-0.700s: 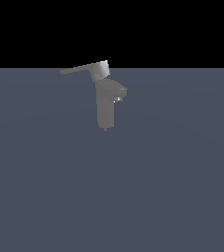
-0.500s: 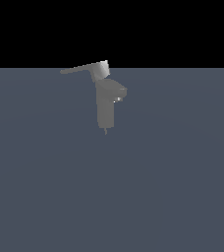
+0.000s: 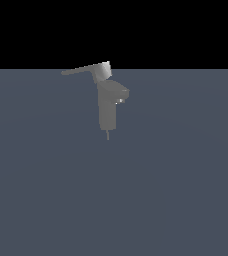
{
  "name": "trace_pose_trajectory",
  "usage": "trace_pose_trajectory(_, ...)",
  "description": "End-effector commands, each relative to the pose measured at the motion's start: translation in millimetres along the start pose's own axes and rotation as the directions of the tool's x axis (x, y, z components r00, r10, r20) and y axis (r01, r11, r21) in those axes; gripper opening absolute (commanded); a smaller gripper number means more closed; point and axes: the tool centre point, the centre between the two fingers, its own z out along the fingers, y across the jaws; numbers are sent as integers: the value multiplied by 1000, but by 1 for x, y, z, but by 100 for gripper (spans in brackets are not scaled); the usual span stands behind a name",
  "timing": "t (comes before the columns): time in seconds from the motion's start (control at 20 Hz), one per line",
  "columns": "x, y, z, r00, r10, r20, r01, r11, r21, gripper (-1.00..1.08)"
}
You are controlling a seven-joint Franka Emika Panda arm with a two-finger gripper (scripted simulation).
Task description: Turn on the faucet by rotating a designated handle.
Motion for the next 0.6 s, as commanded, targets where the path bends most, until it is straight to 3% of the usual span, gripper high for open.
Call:
trace_pose_trajectory(0.0, 0, 0, 0, 1000, 0, 0, 0, 1000, 0, -100)
trace_pose_trajectory(0.55, 17, -4, -4, 999, 53, 10, -54, 998, 20, -100)
